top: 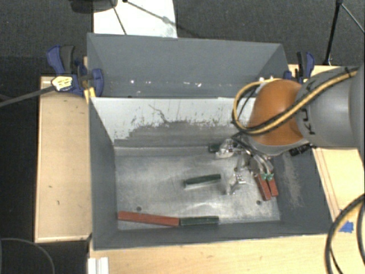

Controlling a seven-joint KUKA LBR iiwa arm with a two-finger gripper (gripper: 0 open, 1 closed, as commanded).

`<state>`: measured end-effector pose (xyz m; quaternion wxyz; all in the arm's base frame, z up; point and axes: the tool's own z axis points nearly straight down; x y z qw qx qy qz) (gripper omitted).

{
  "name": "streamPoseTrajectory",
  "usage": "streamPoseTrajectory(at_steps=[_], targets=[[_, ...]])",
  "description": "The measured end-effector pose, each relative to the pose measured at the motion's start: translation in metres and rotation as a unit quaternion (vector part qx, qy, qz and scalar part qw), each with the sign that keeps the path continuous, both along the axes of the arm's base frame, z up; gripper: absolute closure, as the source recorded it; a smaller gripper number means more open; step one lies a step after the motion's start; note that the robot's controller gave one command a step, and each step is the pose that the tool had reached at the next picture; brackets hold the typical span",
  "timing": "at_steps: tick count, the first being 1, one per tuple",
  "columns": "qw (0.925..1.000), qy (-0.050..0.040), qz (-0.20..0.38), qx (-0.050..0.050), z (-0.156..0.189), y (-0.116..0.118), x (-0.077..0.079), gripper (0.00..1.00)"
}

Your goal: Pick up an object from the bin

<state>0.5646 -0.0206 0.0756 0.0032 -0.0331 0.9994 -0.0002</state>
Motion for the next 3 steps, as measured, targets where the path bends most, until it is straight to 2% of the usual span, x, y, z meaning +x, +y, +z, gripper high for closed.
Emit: streamPoseTrajectory(at_steps=[1,2,3], targets=[[0.9997,-0.006,-0.025,0.001,0.001,0.06,-0.003,1.0],[0.9997,-0.006,-0.025,0.001,0.001,0.06,-0.003,1.0],[0.9999,-0.0004,0.014,0.0,0.168,0.05,-0.018,1.0]])
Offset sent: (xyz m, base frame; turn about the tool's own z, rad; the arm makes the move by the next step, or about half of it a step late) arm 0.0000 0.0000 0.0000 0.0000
